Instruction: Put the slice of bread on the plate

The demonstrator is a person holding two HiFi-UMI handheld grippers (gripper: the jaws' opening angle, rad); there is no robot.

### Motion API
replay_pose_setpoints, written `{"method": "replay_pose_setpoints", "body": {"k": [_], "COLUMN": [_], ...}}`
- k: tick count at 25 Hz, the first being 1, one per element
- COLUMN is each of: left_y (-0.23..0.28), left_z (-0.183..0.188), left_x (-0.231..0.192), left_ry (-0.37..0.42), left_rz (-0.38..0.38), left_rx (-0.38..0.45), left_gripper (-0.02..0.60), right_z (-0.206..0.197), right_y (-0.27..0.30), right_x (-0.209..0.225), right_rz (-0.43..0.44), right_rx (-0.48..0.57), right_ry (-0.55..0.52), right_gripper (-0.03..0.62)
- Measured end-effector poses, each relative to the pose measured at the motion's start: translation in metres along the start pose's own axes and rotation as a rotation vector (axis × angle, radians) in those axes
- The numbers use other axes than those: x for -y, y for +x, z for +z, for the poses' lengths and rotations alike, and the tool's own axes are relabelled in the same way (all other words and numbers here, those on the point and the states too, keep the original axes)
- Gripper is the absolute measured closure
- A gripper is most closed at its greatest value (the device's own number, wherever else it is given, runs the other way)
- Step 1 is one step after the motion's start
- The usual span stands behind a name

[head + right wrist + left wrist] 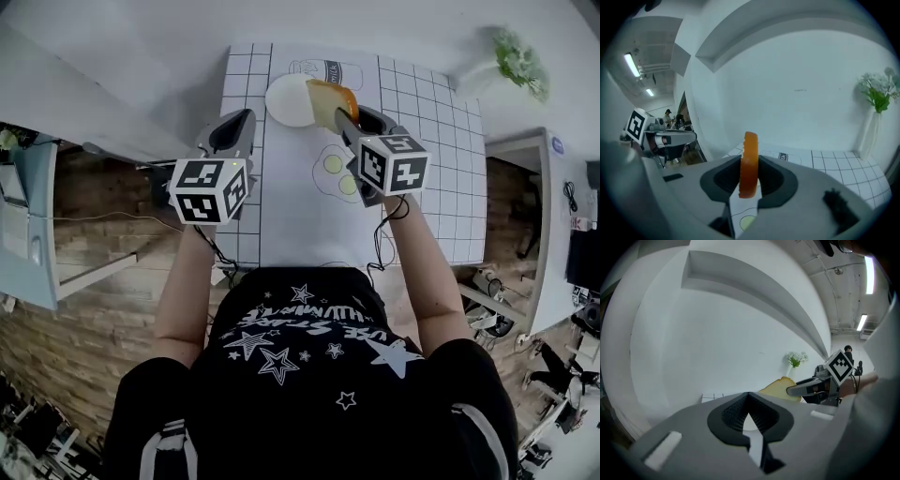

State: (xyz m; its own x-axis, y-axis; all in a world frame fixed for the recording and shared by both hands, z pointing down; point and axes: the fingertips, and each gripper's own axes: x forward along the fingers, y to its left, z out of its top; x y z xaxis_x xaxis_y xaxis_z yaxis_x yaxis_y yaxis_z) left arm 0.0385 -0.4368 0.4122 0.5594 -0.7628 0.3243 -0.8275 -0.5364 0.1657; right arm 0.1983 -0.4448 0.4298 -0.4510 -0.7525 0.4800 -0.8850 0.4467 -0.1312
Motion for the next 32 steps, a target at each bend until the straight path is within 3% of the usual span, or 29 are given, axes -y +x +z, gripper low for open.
{"method": "replay_pose_setpoints", "body": {"k": [4,13,21,27,32], "left_y": [0.015,0.039,0.046,0.043,0.042], "left_z": [0.003,-0.001,-0.011,-0.016,-0.018], "left_x": [-0.01,-0.023,-0.033,-0.037,-0.038], "left_ry": [-0.007,-0.016,-0.037,-0.05,-0.06], "left_rz": [0.028,0.047,0.059,0.065,0.057], "left_rx": [-0.006,-0.037,-0.06,-0.069,-0.067], "left_gripper": [0.572,0.572,0.572,0.572,0.572], "right_z": [0.01,0.015,-0.005,-0.03,-0.043], "right_y": [0.025,0.076,0.103,0.112,0.118], "right_x": [0.006,-0.003,-0.015,-0.027,-0.032], "right_rz": [0.014,0.023,-0.048,-0.051,-0.046], "right_rx": [-0.022,-0.075,-0.104,-0.15,-0.168], "right_ry": [-0.135,-0.611,-1.035,-1.236,-1.287], "right_gripper": [0.496,0.497,0.497,0.497,0.496]}}
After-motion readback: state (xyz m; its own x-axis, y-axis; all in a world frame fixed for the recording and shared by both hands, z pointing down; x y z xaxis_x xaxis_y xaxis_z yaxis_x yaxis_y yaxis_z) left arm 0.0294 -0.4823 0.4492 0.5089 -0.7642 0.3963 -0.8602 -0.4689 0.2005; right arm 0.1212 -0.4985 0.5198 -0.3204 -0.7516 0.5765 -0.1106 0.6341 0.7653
